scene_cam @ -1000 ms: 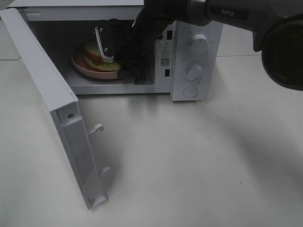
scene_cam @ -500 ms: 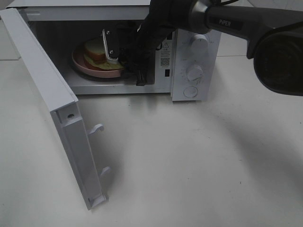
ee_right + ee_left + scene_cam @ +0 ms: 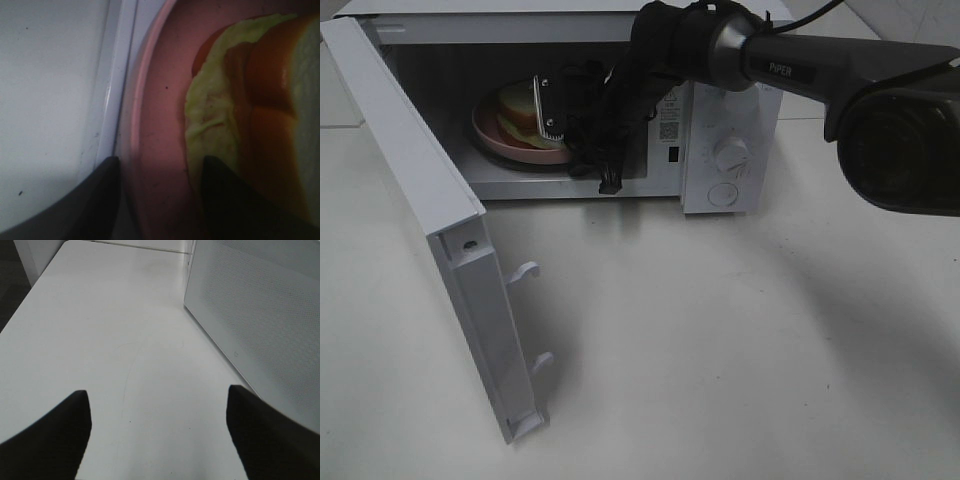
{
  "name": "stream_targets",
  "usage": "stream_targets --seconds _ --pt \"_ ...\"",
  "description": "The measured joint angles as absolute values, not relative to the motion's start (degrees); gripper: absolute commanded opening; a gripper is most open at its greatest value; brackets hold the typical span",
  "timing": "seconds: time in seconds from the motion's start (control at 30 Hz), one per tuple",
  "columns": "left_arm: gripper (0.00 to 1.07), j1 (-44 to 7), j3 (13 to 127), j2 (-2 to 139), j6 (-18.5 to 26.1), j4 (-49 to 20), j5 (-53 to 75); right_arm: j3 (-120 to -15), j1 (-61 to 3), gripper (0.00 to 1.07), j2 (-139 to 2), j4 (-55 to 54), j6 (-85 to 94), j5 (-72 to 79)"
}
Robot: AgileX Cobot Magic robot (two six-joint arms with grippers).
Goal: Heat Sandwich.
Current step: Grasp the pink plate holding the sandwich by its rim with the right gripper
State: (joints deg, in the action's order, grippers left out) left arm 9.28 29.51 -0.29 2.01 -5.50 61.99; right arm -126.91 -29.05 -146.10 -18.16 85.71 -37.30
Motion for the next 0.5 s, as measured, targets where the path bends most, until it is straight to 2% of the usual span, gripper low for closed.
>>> stream_targets --seconds 0.5 --pt "0.71 9.28 29.51 -0.29 2.01 -5.5 61.99 -127.08 -29.11 0.48 -146.91 -19.08 85.89 -36.33"
